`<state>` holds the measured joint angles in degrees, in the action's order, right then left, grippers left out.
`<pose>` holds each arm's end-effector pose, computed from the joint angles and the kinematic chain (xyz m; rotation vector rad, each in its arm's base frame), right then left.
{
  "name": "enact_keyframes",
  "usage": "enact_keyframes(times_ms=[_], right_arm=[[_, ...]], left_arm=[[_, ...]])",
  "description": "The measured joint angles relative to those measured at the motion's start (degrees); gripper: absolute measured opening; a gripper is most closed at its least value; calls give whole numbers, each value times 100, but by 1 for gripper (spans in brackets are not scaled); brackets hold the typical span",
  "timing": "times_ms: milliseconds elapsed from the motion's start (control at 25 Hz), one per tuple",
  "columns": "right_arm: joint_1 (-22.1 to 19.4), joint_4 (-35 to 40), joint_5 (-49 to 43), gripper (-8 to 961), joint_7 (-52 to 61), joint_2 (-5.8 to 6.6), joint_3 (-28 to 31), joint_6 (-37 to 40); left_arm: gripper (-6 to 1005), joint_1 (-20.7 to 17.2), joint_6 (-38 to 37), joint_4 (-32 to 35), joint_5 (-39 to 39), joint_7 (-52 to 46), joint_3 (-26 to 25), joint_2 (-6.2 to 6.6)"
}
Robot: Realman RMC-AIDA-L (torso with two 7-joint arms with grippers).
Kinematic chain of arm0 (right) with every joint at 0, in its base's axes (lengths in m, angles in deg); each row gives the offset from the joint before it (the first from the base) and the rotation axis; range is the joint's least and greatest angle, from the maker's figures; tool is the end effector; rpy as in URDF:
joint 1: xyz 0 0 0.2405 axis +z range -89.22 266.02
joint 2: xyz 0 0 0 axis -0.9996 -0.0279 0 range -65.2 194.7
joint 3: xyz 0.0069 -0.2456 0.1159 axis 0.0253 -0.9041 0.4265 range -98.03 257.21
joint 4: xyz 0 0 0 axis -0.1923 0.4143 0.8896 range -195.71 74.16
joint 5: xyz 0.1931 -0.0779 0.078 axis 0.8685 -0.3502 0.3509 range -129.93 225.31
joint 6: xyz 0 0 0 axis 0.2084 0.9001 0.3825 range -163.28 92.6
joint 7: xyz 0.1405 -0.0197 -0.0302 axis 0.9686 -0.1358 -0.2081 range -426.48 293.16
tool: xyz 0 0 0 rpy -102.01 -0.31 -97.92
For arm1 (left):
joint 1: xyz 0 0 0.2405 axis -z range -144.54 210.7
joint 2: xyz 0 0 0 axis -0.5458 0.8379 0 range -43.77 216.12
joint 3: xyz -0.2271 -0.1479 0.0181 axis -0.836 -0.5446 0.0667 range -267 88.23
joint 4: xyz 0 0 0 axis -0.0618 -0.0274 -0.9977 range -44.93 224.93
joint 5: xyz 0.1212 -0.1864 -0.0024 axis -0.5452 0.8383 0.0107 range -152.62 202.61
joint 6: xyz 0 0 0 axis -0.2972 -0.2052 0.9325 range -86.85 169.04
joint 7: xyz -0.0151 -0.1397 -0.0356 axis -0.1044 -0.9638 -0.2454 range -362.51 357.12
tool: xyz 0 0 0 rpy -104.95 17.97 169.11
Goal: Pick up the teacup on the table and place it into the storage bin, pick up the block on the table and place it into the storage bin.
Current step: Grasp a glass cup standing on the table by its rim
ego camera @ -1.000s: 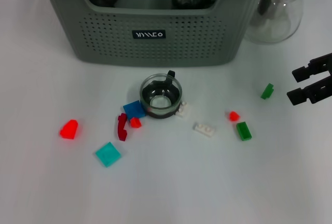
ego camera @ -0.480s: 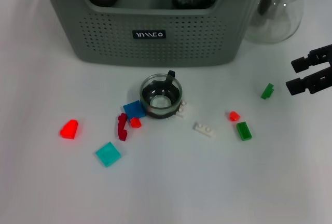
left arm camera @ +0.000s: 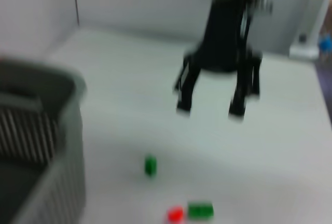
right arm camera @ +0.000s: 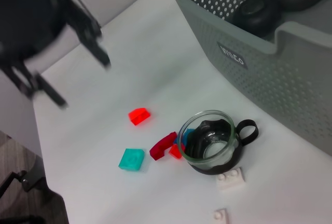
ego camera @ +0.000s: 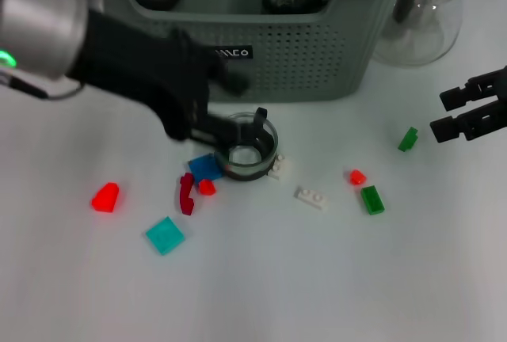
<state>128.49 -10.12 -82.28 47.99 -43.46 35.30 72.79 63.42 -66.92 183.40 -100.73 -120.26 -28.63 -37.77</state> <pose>0.2399 0.3747 0.0840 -2.9583 1.0176 0.1424 -0.1324 0.3249 0.0426 -3.0006 -0.2982 -0.0926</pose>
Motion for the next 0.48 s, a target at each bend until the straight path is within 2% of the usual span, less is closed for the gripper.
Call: enact_keyframes(times_ms=[320, 480], right_arm=[[-64, -73, -11, 915, -65, -16, -2, -111], [-72, -73, -11, 915, -92, -15, -13, -120]], left_arm=[[617, 155, 811, -601, -1081, -802, 1514, -52], [614, 279, 1259, -777, -1396, -1062, 2002, -54]])
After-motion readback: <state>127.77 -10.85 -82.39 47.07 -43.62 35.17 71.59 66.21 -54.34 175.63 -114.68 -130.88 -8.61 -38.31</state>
